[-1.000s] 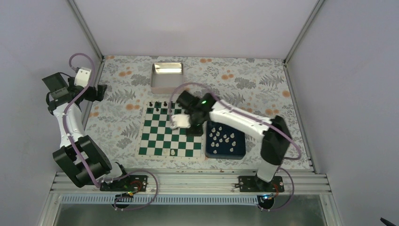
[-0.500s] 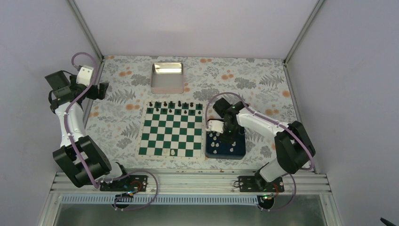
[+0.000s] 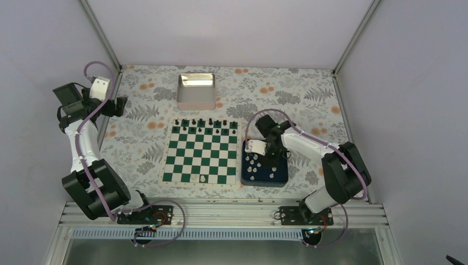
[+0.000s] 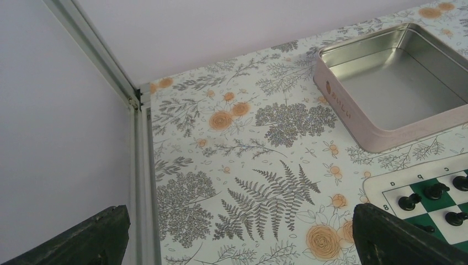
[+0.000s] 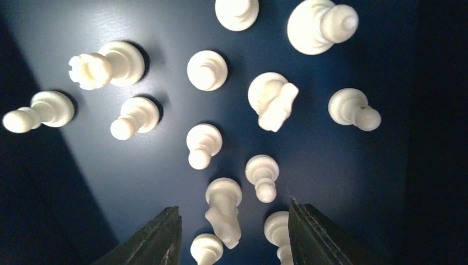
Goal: Set up the chess pieces on the board
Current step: Pick up the chess piece from the storage box.
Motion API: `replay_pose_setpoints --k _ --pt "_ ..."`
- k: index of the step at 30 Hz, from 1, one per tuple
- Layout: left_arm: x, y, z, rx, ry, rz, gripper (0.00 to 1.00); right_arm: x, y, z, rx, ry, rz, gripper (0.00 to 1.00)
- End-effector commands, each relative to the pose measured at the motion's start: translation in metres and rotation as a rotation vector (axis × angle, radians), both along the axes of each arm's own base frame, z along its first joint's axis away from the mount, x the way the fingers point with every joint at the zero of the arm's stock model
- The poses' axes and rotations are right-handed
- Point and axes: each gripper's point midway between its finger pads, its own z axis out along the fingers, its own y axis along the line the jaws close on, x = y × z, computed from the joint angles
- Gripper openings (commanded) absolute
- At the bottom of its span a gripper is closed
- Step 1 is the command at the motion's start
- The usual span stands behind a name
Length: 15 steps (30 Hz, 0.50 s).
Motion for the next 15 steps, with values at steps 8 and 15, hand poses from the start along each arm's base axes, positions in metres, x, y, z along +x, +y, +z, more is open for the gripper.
replay_pose_setpoints --k 8,15 --pt "0.0007 -0.0011 0.0034 0.009 -0.010 -0.003 1.00 -0.0016 -0.0087 -0.0061 -0.002 0.026 -0.016 0.45" --pt "0.0007 -0.0023 0.0017 0.003 -0.007 -0.008 1.00 -0.0051 -0.0106 -0.0117 0.001 0.050 -0.023 0.42"
